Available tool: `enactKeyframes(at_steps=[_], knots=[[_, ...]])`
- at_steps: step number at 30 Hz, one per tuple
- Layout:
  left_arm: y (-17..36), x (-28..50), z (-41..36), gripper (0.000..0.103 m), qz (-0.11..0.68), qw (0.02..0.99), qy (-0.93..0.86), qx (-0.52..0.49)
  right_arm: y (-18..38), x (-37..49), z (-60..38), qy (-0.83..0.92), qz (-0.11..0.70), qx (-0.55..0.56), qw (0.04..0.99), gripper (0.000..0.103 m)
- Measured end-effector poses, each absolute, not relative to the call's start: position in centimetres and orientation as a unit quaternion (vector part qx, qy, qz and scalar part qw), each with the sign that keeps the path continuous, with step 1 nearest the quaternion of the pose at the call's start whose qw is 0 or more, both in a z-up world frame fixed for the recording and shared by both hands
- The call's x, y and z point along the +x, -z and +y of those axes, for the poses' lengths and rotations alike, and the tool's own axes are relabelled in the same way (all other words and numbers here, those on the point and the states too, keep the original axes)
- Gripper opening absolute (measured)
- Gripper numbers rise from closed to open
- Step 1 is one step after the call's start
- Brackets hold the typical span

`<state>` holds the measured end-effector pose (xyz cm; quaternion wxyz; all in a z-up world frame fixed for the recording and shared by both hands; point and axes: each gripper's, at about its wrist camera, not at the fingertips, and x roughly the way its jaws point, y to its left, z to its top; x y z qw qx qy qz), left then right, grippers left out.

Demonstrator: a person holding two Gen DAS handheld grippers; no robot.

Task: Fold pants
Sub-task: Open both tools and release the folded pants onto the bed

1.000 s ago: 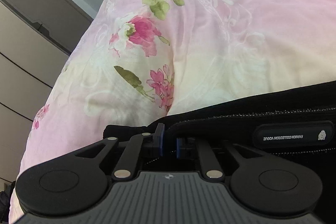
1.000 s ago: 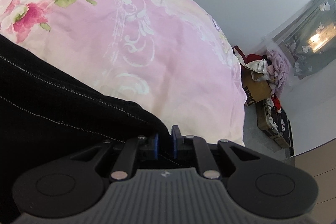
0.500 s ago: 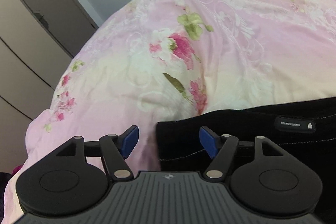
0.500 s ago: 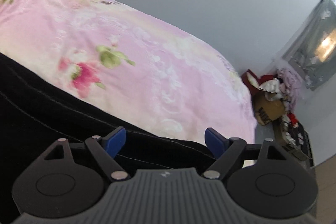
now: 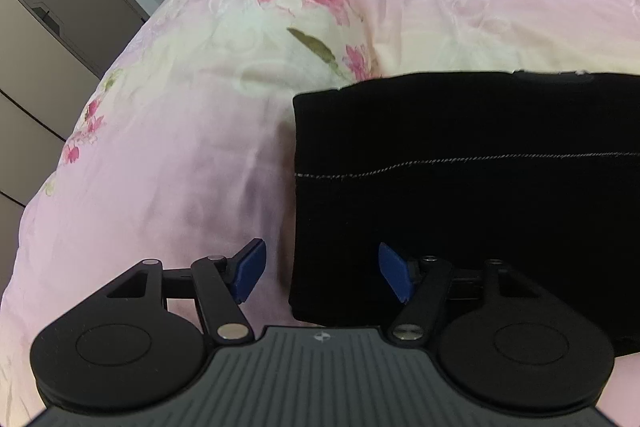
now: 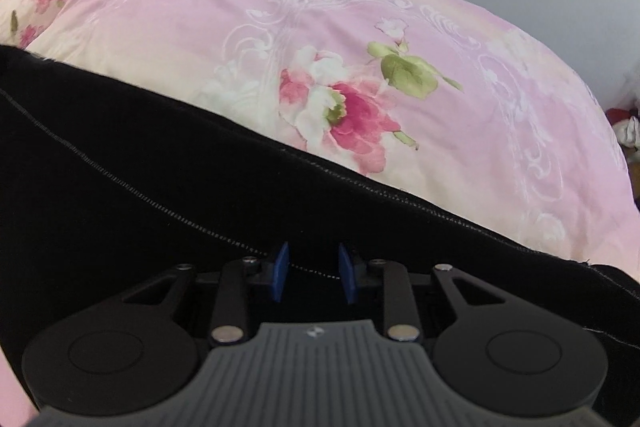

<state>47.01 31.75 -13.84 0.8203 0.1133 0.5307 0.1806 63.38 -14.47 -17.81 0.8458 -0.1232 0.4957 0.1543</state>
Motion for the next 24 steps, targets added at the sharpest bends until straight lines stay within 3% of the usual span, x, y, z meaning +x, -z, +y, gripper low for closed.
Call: enactKeyframes(at_steps=[11, 20, 24], knots=[[12.3, 43.5, 32.5, 0.077, 0.504, 0.851, -0.142, 0.05, 16.3, 62.5, -15.3, -0.131, 0.462, -0.088, 0.873, 0.027], [11.8, 38.2, 31.6, 0.077, 0.505, 0.854, -0.127, 0.006, 12.0, 51.3, -19.9, -0.152, 0.454, -0.056, 0.876, 0.031], [11.8, 36.6, 30.0, 0.077, 0.508, 0.853, -0.113, 0.016, 11.1, 44.8, -21.7, -0.138, 0.443, -0.053, 0.884, 0.039]])
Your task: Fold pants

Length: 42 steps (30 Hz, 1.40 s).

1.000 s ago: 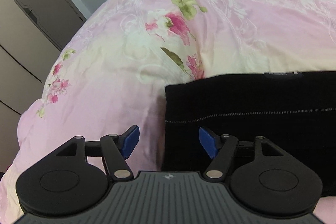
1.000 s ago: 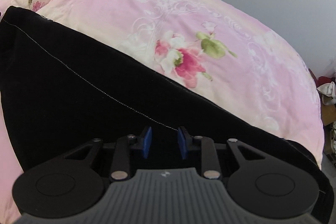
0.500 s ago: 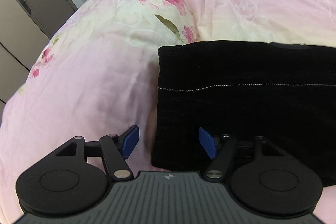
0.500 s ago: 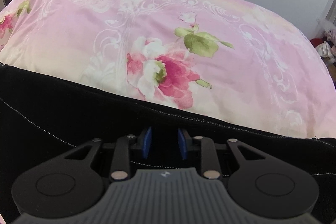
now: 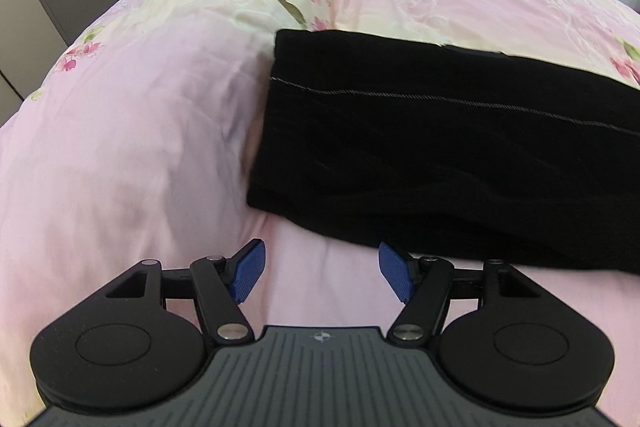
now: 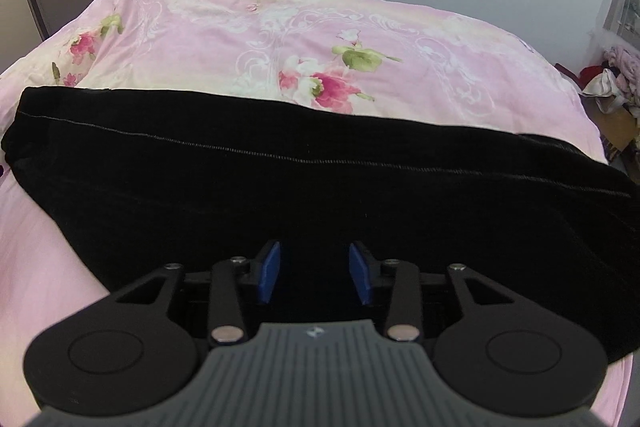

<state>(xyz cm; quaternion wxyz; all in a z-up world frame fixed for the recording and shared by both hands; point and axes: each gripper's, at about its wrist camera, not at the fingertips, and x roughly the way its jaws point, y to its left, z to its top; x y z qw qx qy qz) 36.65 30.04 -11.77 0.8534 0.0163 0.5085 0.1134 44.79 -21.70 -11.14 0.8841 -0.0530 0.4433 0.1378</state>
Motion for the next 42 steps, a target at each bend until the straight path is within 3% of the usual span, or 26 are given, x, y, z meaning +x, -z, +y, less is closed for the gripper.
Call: enactKeyframes(at_steps=[8, 15, 23, 24, 26, 27, 28, 29, 31, 33, 37, 42], knots=[[12.7, 35.2, 27.9, 0.077, 0.511, 0.852, -0.103, 0.044, 15.9, 33.5, -22.6, -0.076, 0.422, -0.006, 0.904, 0.04], [13.8, 35.0, 28.4, 0.077, 0.51, 0.852, -0.114, 0.04, 21.3, 32.4, -20.6, -0.003, 0.383, 0.029, 0.923, 0.041], [15.4, 36.9, 29.0, 0.077, 0.508, 0.853, -0.119, 0.016, 22.3, 35.0, -19.7, 0.056, 0.347, 0.063, 0.934, 0.06], [15.8, 37.3, 29.1, 0.076, 0.506, 0.853, -0.124, 0.006, 22.6, 35.0, -19.6, 0.061, 0.343, 0.064, 0.935, 0.059], [16.5, 38.1, 29.6, 0.071, 0.504, 0.852, -0.137, -0.023, 22.5, 34.7, -19.8, 0.06, 0.332, 0.07, 0.939, 0.045], [16.9, 38.4, 30.0, 0.064, 0.505, 0.85, -0.146, -0.038, 22.3, 34.3, -19.9, 0.046, 0.335, 0.071, 0.938, 0.027], [17.2, 38.8, 30.3, 0.056, 0.506, 0.847, -0.154, -0.048, 22.0, 34.2, -19.7, 0.039, 0.342, 0.063, 0.937, 0.016], [17.3, 39.1, 30.5, 0.05, 0.506, 0.844, -0.168, -0.055, 21.5, 33.9, -19.7, 0.032, 0.348, 0.055, 0.935, 0.012], [17.3, 39.8, 30.9, 0.024, 0.512, 0.834, -0.194, -0.061, 20.1, 33.1, -20.7, 0.016, 0.361, 0.056, 0.931, 0.008], [17.2, 40.5, 31.2, 0.014, 0.525, 0.823, -0.211, -0.053, 17.7, 32.1, -22.1, -0.012, 0.365, 0.058, 0.929, 0.006], [17.4, 41.1, 31.4, 0.011, 0.534, 0.817, -0.216, -0.03, 14.5, 30.7, -22.4, -0.051, 0.382, -0.018, 0.922, 0.003], [17.5, 41.0, 29.9, 0.011, 0.528, 0.819, -0.223, 0.01, 20.0, 31.6, -24.3, -0.043, 0.505, -0.038, 0.861, 0.0]])
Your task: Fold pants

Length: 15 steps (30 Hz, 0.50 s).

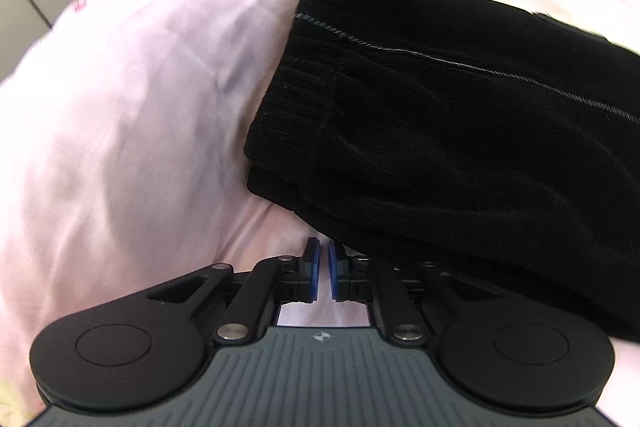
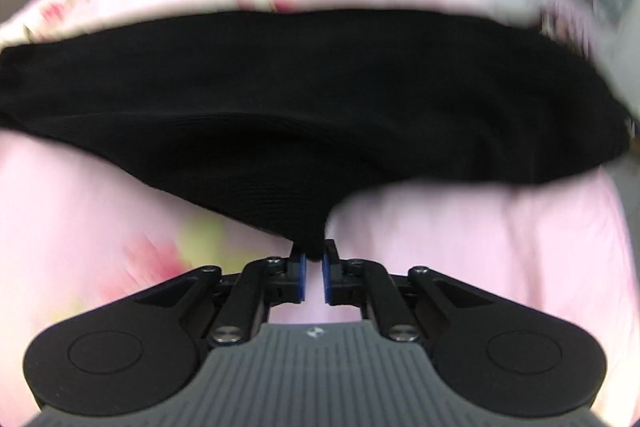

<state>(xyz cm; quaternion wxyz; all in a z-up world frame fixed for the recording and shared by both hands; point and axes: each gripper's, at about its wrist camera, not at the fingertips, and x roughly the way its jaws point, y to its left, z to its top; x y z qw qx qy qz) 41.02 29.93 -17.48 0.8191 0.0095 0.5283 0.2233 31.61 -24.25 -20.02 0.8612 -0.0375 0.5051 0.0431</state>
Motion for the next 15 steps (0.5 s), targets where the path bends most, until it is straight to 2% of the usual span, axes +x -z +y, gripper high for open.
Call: enactKeyframes(at_steps=[4, 9, 13, 15], knots=[[16.8, 39.8, 27.0, 0.013, 0.517, 0.828, -0.208, 0.058, 19.9, 29.9, -25.9, -0.053, 0.507, -0.017, 0.86, 0.0], [14.1, 37.1, 22.4, 0.016, 0.485, 0.86, -0.151, 0.05, 18.0, 28.0, -29.1, -0.063, 0.495, -0.03, 0.866, 0.0], [12.1, 35.2, 17.1, 0.02, 0.474, 0.875, -0.09, 0.035, 16.2, 27.9, -33.8, -0.035, 0.48, -0.022, 0.876, 0.018], [11.6, 34.7, 14.2, 0.021, 0.476, 0.877, -0.062, 0.029, 15.2, 28.4, -36.5, -0.028, 0.476, -0.006, 0.879, 0.022]])
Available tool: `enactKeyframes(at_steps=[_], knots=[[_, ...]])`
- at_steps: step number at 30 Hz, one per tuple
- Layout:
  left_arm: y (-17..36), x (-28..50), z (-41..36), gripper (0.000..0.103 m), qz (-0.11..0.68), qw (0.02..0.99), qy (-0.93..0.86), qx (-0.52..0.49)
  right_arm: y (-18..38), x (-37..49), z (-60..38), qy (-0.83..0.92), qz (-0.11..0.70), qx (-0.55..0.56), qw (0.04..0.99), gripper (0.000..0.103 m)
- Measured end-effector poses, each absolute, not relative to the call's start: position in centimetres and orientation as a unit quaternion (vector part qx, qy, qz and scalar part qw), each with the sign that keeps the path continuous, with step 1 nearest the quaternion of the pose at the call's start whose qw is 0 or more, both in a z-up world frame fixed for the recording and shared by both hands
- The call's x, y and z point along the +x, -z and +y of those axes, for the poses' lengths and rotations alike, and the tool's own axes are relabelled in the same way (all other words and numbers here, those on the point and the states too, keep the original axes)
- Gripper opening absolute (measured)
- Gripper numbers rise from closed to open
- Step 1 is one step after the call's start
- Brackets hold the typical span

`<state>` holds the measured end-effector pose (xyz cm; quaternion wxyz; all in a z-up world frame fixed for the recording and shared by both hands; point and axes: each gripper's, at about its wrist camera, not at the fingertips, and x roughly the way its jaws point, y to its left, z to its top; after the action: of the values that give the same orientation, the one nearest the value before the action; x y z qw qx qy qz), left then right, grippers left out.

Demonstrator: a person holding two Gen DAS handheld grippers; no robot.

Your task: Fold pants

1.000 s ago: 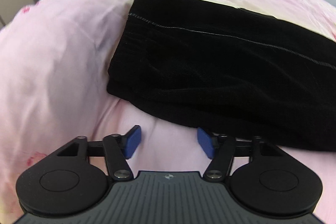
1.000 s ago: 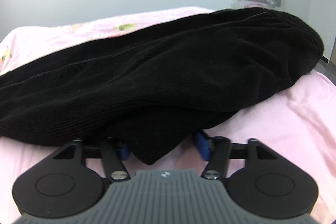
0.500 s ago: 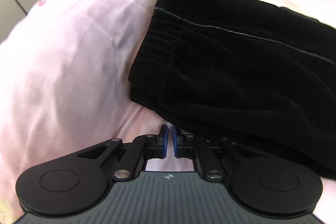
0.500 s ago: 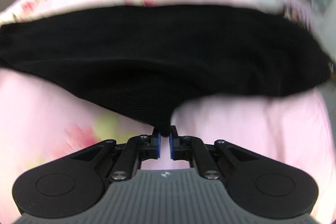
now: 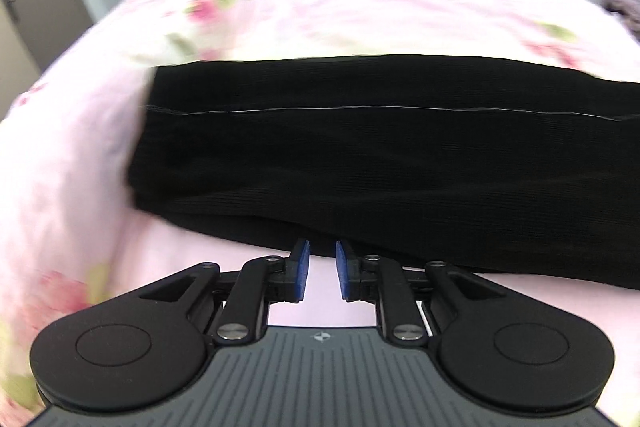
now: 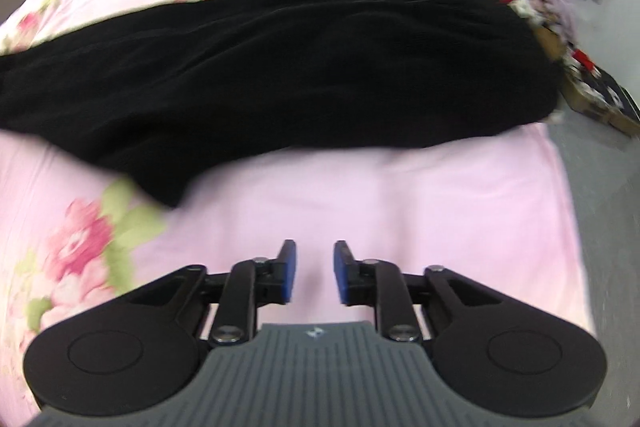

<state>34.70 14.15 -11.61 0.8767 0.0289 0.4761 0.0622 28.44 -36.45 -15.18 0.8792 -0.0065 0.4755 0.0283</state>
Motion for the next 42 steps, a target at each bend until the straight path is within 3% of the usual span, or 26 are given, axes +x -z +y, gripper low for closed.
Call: enactKeyframes(at_steps=[3, 8, 12, 15, 18, 21, 23, 25, 26, 27, 28, 34, 39, 42], knots=[[11.4, 34.2, 9.4, 0.022, 0.479, 0.877, -0.02, 0.02, 13.8, 30.0, -39.0, -0.015, 0.46, -0.008, 0.888, 0.036], [12.0, 34.6, 1.1, 0.023, 0.485, 0.873, 0.04, 0.016, 11.0, 34.1, -45.0, -0.007, 0.439, -0.003, 0.898, 0.046], [13.3, 35.8, -4.2, 0.023, 0.493, 0.868, 0.06, 0.008, 9.6, 39.1, -49.1, -0.003, 0.425, 0.023, 0.905, 0.065], [14.5, 36.8, -7.1, 0.023, 0.494, 0.867, 0.063, 0.01, 9.4, 42.7, -51.1, -0.004, 0.426, 0.041, 0.904, 0.067], [15.7, 37.8, -8.1, 0.023, 0.493, 0.869, 0.051, 0.009, 10.0, 46.1, -53.2, -0.017, 0.426, 0.072, 0.902, 0.076], [16.6, 37.9, -8.7, 0.023, 0.497, 0.867, 0.041, -0.004, 11.9, 49.8, -55.4, -0.032, 0.435, 0.119, 0.892, 0.076], [16.9, 38.2, -8.9, 0.023, 0.495, 0.868, 0.039, -0.003, 13.1, 51.1, -55.6, -0.037, 0.437, 0.135, 0.889, 0.07], [17.0, 38.6, -9.2, 0.023, 0.491, 0.87, 0.041, 0.003, 14.0, 52.0, -55.9, -0.058, 0.437, 0.169, 0.881, 0.038], [17.0, 38.7, -9.3, 0.023, 0.488, 0.872, 0.044, 0.007, 14.3, 52.4, -55.8, -0.054, 0.441, 0.179, 0.878, 0.038], [17.0, 38.8, -9.3, 0.023, 0.484, 0.874, 0.047, 0.01, 14.3, 52.7, -55.6, -0.044, 0.443, 0.172, 0.879, 0.028], [16.8, 38.8, -8.8, 0.023, 0.478, 0.877, 0.051, 0.009, 13.8, 52.9, -55.4, -0.032, 0.436, 0.159, 0.885, 0.009], [16.9, 39.2, -9.1, 0.024, 0.462, 0.884, 0.072, -0.009, 12.7, 55.8, -55.0, 0.027, 0.402, 0.122, 0.907, 0.005], [15.3, 36.6, -7.9, 0.045, 0.444, 0.893, 0.073, -0.02, 15.6, 58.7, -53.5, 0.082, 0.415, 0.071, 0.903, 0.005], [14.0, 34.9, -7.3, 0.047, 0.442, 0.893, 0.081, -0.034, 16.0, 59.3, -53.5, 0.108, 0.429, 0.02, 0.897, 0.0]])
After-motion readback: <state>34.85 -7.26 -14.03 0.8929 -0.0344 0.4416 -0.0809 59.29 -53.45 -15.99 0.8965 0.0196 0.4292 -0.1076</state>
